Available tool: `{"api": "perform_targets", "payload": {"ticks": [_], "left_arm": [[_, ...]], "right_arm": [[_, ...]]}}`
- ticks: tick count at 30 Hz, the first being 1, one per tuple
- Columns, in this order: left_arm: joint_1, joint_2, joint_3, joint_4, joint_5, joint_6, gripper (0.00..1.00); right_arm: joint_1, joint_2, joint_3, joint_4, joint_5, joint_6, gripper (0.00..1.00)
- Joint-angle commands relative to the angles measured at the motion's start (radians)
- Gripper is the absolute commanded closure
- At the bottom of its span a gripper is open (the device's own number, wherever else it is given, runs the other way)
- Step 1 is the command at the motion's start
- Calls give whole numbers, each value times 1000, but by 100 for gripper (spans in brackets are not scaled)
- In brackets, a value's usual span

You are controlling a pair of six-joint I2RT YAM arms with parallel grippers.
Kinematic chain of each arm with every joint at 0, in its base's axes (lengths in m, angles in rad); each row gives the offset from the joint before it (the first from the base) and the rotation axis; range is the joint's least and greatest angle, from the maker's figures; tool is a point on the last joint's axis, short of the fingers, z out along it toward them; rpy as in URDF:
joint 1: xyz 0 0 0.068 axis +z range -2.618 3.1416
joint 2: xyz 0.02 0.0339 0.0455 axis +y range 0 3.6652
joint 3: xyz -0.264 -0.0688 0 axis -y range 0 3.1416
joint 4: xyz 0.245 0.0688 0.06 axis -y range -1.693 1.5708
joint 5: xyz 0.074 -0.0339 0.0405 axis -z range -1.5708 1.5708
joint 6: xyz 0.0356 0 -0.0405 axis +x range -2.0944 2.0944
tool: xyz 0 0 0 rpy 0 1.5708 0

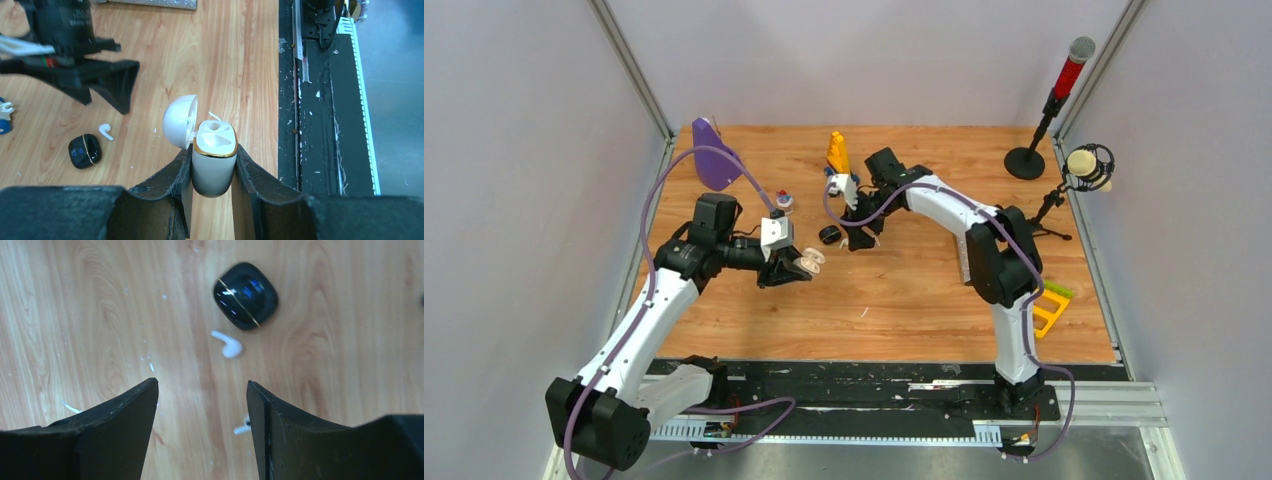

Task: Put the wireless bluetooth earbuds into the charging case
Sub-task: Pick up the earbud from the center of the board.

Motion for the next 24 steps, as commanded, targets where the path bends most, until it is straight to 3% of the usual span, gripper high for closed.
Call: {"api": "perform_targets", "payload": {"ticks": [1, 6, 13, 17, 24], "left_arm": [[4, -13, -3, 48, 13, -24, 100], [5, -28, -17, 57, 15, -31, 100], [5, -25, -25, 70, 23, -35, 100], [5, -25, -24, 68, 25, -33, 100], [8, -16, -24, 61, 31, -27, 100]], "right_arm": [[39, 48, 41, 55, 7, 23, 34], [39, 62, 31, 76, -17, -8, 34], [35, 14, -70, 161, -31, -179, 31], [24, 16, -108, 166, -74, -360, 31], [-5, 55, -75, 171, -136, -490, 31]]}}
